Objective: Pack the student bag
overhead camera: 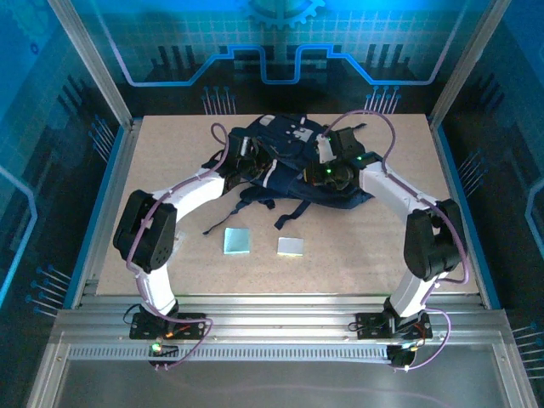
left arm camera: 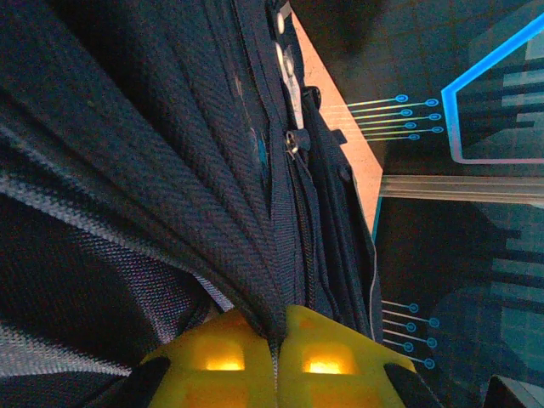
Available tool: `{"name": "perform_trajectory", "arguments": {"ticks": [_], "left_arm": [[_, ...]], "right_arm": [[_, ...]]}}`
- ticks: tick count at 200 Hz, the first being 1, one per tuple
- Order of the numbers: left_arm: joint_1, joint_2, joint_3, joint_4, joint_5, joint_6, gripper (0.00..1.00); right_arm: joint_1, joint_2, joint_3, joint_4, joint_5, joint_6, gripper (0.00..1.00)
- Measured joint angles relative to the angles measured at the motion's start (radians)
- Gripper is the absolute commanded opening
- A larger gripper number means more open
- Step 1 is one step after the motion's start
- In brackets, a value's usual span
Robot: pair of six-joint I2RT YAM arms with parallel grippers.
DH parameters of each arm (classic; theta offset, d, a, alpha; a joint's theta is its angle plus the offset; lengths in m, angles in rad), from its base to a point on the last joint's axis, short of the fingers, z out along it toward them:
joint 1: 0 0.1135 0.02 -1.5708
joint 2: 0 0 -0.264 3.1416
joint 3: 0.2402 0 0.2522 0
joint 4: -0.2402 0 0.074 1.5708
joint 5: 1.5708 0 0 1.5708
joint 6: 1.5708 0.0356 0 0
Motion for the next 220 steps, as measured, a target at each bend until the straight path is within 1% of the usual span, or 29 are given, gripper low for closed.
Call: {"name": "perform_trajectory", "arguments": {"ticks": [19, 27, 39, 46, 68, 82, 98, 108, 152, 160, 178, 186, 205, 220], "left_arm": [[0.002, 0.007, 0.0, 0.011, 0.009, -0.018, 0.0], [0.002, 0.008, 0.0, 0.016, 0.01, -0.023, 0.0], [0.002, 0.008, -0.001, 0.024, 0.009, -0.03, 0.0], [0.002, 0.008, -0.003, 0.031, 0.009, -0.038, 0.0], [0.003, 0.008, -0.016, 0.054, 0.009, -0.051, 0.0], [0.003, 0.008, -0.022, 0.061, 0.009, -0.057, 0.0], [0.004, 0.008, -0.024, 0.071, 0.009, -0.066, 0.0], [0.004, 0.008, -0.029, 0.084, 0.009, -0.071, 0.0], [0.004, 0.008, -0.035, 0.098, 0.011, -0.073, 0.0], [0.004, 0.008, -0.035, 0.098, 0.013, -0.073, 0.0], [0.004, 0.008, -0.035, 0.096, 0.017, -0.073, 0.0], [0.005, 0.008, -0.036, 0.096, 0.017, -0.073, 0.0], [0.007, 0.008, -0.036, 0.096, 0.016, -0.073, 0.0], [0.011, 0.008, -0.037, 0.097, 0.016, -0.073, 0.0]], "right_arm": [[0.0, 0.006, 0.003, 0.001, -0.003, 0.0, 0.12], [0.0, 0.014, 0.007, 0.0, -0.005, 0.004, 0.16], [0.0, 0.029, 0.019, -0.003, -0.011, 0.01, 0.19], [0.0, 0.038, 0.026, -0.005, -0.014, 0.017, 0.23], [0.0, 0.05, 0.04, -0.018, -0.012, 0.04, 0.25], [0.0, 0.05, 0.051, -0.028, -0.006, 0.058, 0.37], [0.0, 0.05, 0.069, -0.037, -0.01, 0.077, 0.45], [-0.001, 0.05, 0.077, -0.038, -0.018, 0.092, 0.47], [-0.006, 0.05, 0.068, -0.026, -0.036, 0.114, 0.48], [-0.006, 0.048, 0.052, -0.013, -0.039, 0.121, 0.46], [-0.008, 0.046, 0.01, 0.023, -0.046, 0.149, 0.32], [-0.011, 0.047, 0.0, 0.035, -0.052, 0.159, 0.28], [-0.016, 0.055, -0.002, 0.05, -0.079, 0.193, 0.23], [-0.015, 0.059, -0.001, 0.061, -0.104, 0.216, 0.24]]}}
